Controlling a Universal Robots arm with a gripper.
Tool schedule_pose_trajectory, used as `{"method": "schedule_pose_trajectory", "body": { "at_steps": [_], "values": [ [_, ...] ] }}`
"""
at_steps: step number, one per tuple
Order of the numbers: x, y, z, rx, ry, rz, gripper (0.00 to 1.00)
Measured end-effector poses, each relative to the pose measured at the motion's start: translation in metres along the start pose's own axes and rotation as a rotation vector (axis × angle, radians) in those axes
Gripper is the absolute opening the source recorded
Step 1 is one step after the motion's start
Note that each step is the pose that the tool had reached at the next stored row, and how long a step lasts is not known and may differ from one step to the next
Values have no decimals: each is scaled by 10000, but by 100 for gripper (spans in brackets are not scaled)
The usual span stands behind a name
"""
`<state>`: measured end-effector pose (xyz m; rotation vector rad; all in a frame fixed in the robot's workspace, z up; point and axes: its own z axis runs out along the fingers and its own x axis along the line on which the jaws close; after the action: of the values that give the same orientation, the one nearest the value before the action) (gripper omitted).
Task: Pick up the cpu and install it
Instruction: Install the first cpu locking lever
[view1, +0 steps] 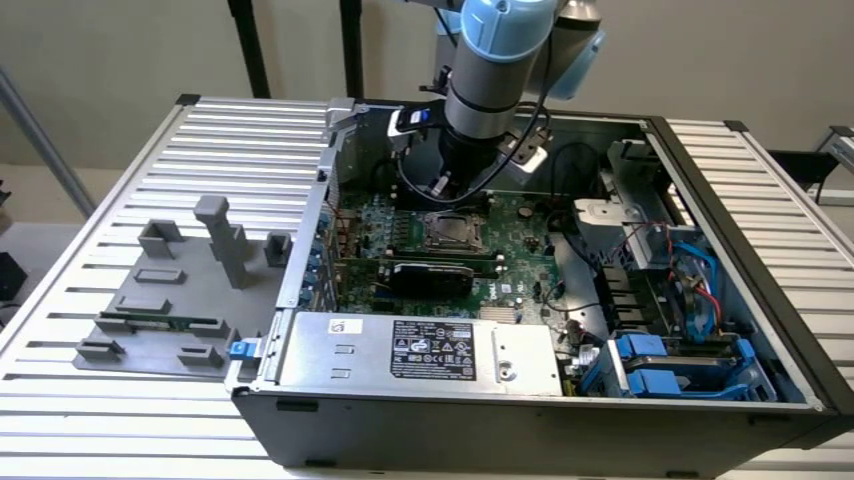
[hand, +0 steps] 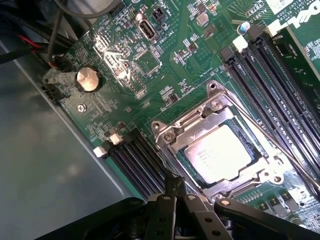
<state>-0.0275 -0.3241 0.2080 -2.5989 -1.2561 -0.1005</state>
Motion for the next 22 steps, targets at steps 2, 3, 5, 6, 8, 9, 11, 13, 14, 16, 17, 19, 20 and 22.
{"method": "schedule_pose_trajectory", "body": {
  "at_steps": [2, 3, 5, 6, 8, 9, 11, 13, 14, 16, 17, 19, 20, 22],
  "values": [
    [0, -1, 0, 1, 1, 0, 11],
    [-1, -1, 0, 0, 1, 1, 11],
    [-2, 0, 3, -3, -6, 2, 11],
    [-3, 1, 7, -6, -8, 2, 11],
    [-3, 2, 17, -14, -13, 5, 11],
    [-3, 1, 18, -18, -17, 8, 11],
    [-5, -2, 18, -20, -17, 9, 11],
    [-18, -20, 19, -19, -16, 8, 11],
    [-24, -30, 19, -19, -16, 8, 11],
    [-18, -51, 24, -18, -15, 8, 11],
    [-7, -61, 28, -18, -14, 7, 11],
    [3, -70, 28, -19, -17, 8, 11],
    [4, -70, 27, -18, -16, 8, 11],
    [-1, -74, 13, -19, -14, 7, 11]
  ]
}}
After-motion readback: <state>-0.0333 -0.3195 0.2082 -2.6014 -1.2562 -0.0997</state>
